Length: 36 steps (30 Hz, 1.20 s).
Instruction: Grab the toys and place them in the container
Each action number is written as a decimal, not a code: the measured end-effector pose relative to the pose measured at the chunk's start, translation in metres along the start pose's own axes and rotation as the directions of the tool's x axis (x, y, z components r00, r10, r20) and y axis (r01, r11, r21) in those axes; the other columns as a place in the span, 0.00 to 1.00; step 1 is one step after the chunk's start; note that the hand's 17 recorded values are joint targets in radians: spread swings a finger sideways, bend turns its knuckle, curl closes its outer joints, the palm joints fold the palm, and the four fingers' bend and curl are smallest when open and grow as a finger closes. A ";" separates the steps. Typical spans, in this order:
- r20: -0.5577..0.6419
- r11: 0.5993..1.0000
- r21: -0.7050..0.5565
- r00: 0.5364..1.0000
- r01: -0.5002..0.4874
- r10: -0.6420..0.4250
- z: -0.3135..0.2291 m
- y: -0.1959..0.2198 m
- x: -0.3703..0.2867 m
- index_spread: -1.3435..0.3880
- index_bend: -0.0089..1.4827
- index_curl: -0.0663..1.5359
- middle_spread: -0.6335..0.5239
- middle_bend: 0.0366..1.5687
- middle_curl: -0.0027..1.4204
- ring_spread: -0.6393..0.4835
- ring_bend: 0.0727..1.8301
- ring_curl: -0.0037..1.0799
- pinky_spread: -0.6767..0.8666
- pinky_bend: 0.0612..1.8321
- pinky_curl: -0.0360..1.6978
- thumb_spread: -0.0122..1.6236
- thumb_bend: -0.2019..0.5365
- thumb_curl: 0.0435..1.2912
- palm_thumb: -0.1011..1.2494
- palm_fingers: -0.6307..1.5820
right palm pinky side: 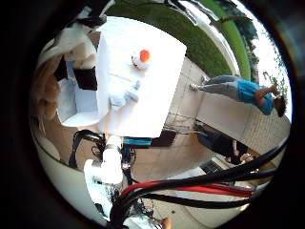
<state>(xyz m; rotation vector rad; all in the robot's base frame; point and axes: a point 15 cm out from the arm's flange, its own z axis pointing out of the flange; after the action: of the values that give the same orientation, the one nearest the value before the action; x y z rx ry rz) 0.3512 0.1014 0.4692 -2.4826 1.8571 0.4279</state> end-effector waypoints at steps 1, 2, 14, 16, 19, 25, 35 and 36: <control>0.005 1.000 0.005 1.000 0.004 -0.004 0.005 -0.009 -0.010 0.34 0.54 0.69 0.36 0.84 0.73 0.48 0.87 0.74 0.51 0.93 0.41 0.74 0.26 0.50 0.80 0.61; 0.007 1.000 0.008 1.000 0.007 -0.007 0.010 -0.019 -0.018 0.34 0.54 0.70 0.36 0.84 0.73 0.48 0.87 0.74 0.51 0.94 0.42 0.74 0.25 0.50 0.79 0.61; 0.011 0.988 -0.122 0.996 0.092 -0.091 0.122 -0.110 -0.070 0.40 0.36 0.73 0.43 0.59 0.60 0.60 0.74 0.65 0.56 0.84 0.44 0.76 0.24 0.43 0.69 0.27; 0.011 0.980 -0.175 0.996 0.094 -0.094 0.138 -0.110 -0.069 0.43 0.33 0.69 0.47 0.46 0.52 0.66 0.63 0.57 0.60 0.76 0.41 0.76 0.24 0.42 0.69 0.16; 0.016 0.972 -0.211 0.994 0.105 -0.104 0.149 -0.111 -0.062 0.46 0.23 0.60 0.54 0.30 0.42 0.74 0.46 0.43 0.65 0.65 0.34 0.76 0.24 0.40 0.68 0.13; 0.032 0.972 -0.202 0.992 0.123 -0.119 0.145 -0.115 -0.039 0.48 0.08 0.44 0.61 0.10 0.31 0.83 0.28 0.30 0.71 0.49 0.25 0.73 0.24 0.38 0.69 0.18; 0.038 0.995 -0.094 0.999 0.033 -0.029 0.063 -0.068 0.053 0.54 0.08 0.29 0.64 0.09 0.25 0.84 0.22 0.28 0.73 0.38 0.19 0.71 0.24 0.36 0.68 0.25; 0.033 0.996 -0.085 0.999 0.029 -0.026 0.056 -0.061 0.064 0.54 0.08 0.29 0.64 0.09 0.25 0.84 0.22 0.28 0.73 0.38 0.19 0.71 0.24 0.36 0.68 0.25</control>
<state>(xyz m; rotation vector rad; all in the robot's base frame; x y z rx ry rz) 0.4135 0.0685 0.3913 -2.5356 1.8285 0.5547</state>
